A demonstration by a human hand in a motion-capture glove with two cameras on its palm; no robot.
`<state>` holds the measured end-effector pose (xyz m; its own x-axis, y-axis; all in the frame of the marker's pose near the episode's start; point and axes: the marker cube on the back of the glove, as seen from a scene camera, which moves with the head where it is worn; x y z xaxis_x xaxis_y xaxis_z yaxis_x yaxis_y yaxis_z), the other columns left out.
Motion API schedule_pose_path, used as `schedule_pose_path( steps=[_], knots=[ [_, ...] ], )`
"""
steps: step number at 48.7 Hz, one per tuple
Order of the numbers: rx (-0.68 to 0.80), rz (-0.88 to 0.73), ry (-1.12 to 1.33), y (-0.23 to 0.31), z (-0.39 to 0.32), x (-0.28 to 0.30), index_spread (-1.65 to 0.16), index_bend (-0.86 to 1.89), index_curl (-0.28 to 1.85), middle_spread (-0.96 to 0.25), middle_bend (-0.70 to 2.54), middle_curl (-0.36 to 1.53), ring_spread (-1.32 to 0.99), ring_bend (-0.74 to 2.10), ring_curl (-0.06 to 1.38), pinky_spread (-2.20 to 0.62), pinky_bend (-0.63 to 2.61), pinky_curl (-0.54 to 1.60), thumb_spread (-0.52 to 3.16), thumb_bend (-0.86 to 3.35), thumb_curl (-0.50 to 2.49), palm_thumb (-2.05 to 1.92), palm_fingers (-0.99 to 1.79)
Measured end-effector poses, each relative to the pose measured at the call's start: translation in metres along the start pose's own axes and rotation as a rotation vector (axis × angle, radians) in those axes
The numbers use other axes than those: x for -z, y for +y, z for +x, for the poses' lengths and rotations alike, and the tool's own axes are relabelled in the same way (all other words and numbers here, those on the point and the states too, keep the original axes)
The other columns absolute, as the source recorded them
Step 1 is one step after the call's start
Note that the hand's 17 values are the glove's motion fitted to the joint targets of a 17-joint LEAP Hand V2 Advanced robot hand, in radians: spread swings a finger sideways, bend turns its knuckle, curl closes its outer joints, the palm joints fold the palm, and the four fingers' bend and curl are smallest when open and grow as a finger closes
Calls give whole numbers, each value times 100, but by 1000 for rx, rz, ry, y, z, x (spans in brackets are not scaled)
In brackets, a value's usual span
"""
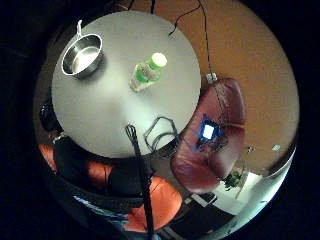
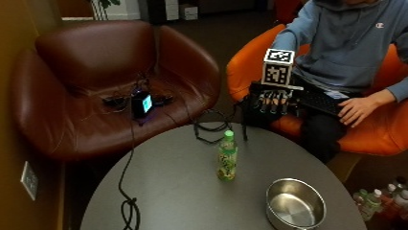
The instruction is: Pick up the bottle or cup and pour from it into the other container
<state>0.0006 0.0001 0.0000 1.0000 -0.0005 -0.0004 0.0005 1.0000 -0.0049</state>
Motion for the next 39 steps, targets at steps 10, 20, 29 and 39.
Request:
schedule_pose_path(
  steps=[10, 20, 29, 39],
  knots=[
    [-25, -20, -3, -1, 1, -2, -35, 16, 11, -10, 16, 8, -7, 32, 11, 16, 47, 19, 85, 24, 17, 49, 5],
    [-25, 1, -5, -13, 2, 0, -40, 17, 17, -12, 17, 13, -7, 34, 16, 19, 49, 24, 102, 18, 22, 52, 2],
    [-29, 4, 31, -18, 15, 10, -41, 17, 20, -12, 17, 16, -7, 36, 18, 20, 50, 27, 108, 12, 26, 55, 0],
    [-74, -8, 60, -11, 43, 20, -41, 17, 23, -11, 17, 19, -7, 36, 20, 20, 50, 29, 111, 6, 29, 57, -1]
  ],
)
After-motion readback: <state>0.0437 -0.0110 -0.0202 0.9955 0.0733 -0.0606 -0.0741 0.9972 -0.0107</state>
